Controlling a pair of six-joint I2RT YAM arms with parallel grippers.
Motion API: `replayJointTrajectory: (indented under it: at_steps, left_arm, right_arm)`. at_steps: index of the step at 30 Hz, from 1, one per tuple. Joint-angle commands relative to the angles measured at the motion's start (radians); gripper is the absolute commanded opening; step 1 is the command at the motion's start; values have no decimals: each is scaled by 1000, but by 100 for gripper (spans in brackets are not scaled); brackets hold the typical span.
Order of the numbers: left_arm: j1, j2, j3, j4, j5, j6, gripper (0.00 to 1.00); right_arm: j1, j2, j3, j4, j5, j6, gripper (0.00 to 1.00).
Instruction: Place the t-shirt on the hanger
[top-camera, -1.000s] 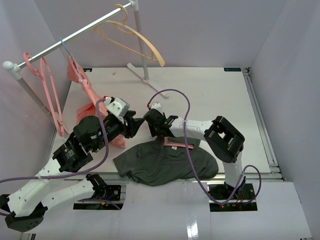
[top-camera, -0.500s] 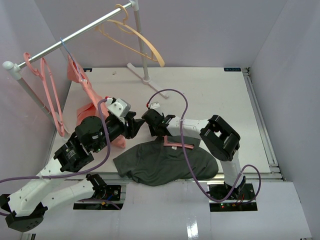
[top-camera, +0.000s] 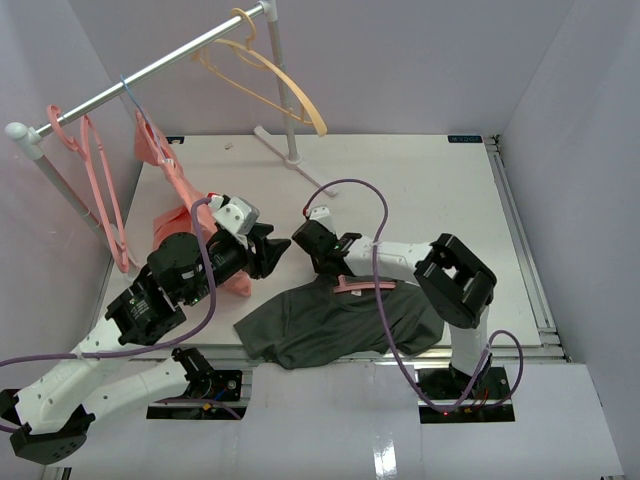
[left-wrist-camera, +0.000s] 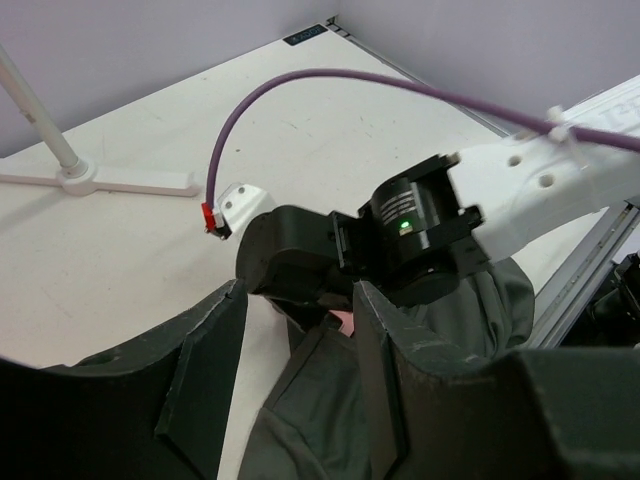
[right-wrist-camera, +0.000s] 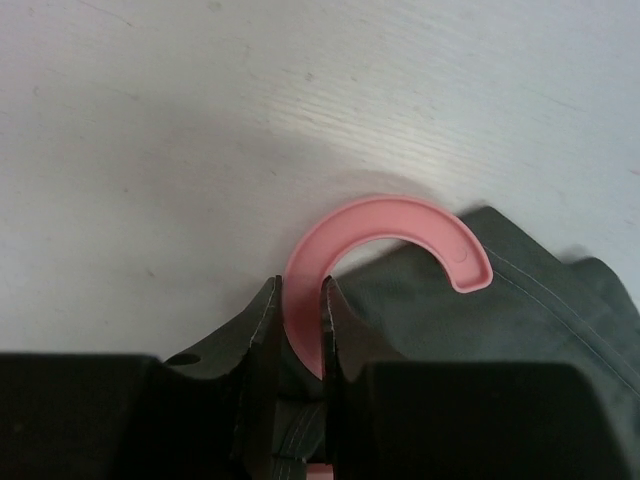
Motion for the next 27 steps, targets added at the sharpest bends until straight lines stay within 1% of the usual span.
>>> replayJointTrajectory:
  at_steps: [1, 5, 10, 13, 16, 20, 24, 27]
  left_arm:
    - [2, 13, 31, -18, 47, -21, 58]
    - [1, 36, 40, -37, 57, -5, 58]
    - [1, 39, 21, -44, 27, 10, 59]
    - [1, 39, -3, -44, 28, 11, 59]
    - [3, 32, -36, -41, 86, 33, 59]
    - [1, 28, -68, -40, 217, 78, 59]
    - [1, 51, -53, -34, 284, 112, 60]
    - [3, 88, -14, -22, 333, 130, 61]
  right_arm:
    - [-6, -223, -65, -9, 123, -32, 8]
    - [-2, -392, -153, 12, 183, -47, 8]
    - [9, -635, -233, 52, 221, -110, 8]
    - [14, -749, -245, 49, 249, -144, 8]
    - [17, -829, -220, 13, 279, -170, 8]
    - [20, -899, -171, -8, 312, -236, 8]
    - [24, -944, -150, 34, 321, -295, 8]
    - [28, -968, -154, 89, 326, -340, 8]
